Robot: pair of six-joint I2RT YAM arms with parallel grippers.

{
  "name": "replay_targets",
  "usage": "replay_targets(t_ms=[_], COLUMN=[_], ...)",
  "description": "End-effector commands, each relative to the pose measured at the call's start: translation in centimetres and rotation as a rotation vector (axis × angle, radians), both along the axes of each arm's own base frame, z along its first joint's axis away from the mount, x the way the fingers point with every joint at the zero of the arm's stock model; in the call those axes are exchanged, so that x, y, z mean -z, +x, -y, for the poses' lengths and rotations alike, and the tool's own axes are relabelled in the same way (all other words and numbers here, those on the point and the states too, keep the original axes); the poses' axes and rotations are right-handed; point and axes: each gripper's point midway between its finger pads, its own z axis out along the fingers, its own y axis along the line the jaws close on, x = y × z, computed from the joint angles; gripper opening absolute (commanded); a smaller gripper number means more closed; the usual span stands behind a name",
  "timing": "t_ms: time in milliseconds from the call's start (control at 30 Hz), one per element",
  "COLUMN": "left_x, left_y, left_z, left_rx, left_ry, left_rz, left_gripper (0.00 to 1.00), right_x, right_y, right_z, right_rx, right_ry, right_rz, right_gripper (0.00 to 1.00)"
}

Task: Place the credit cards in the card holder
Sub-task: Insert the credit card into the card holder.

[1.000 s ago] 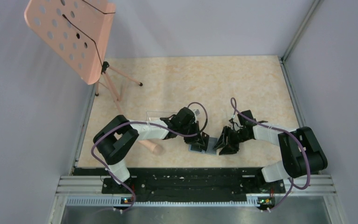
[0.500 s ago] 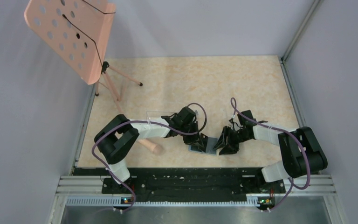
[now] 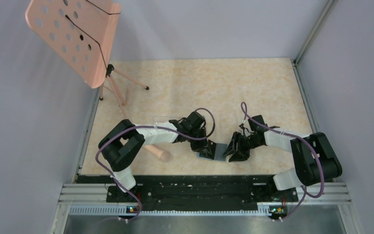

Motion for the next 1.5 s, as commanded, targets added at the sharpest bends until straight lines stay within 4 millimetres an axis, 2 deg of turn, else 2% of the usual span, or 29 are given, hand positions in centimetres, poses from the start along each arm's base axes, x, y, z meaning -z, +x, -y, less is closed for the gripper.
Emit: replay_targets(t_ms=[0, 200, 400, 533, 667, 933, 1167, 1333, 1467], left_x=[0.7, -0.5, -2.5, -2.1, -1.6, 0.0, 0.9, 0.5, -0.7], left_y=[-0.3, -0.5, -0.5, -0.8, -0.9, -0.3, -0.1, -0.3, -0.9], left_z=[-0.9, 1.7, 3.1, 3.4, 2.8, -1.2, -1.5, 0.1, 1.3], left_rx=[-0.005, 0.091, 0.116, 0.125, 0.107, 0.011, -0.003, 0.048, 0.112], left_ry=[0.073, -0.010, -0.125, -0.143, -0.105, 0.126, 0.144, 0.057, -0.037], left_rz=[-0.008, 0.031, 0.085, 0.066, 0.053, 0.051, 0.035, 0.029, 0.047], left_gripper=[0.00, 0.00, 0.00, 0.00, 0.00, 0.00, 0.00, 0.00, 0.00], right_x=[1.1, 1.1, 1.1, 1.1, 1.2, 1.2, 1.3, 1.2, 1.2], right_y=[0.8, 0.8, 0.8, 0.7, 0.6, 0.7, 0.6, 0.7, 0.7], right_z=[0.4, 0.4, 0.4, 0.4, 0.4, 0.4, 0.4, 0.3, 0.3], right_rx=[-0.010, -0.014, -0.016, -0.019, -0.019, -0.019, -0.021, -0.022, -0.022], right_ry=[-0.050, -0.049, -0.047, -0.046, -0.047, -0.046, -0.044, -0.042, -0.041], right_rz=[0.056, 0.054, 0.057, 0.055, 0.054, 0.056, 0.055, 0.056, 0.055], right_gripper=[0.49, 0.49, 0.49, 0.48, 0.48, 0.48, 0.48, 0.48, 0.48])
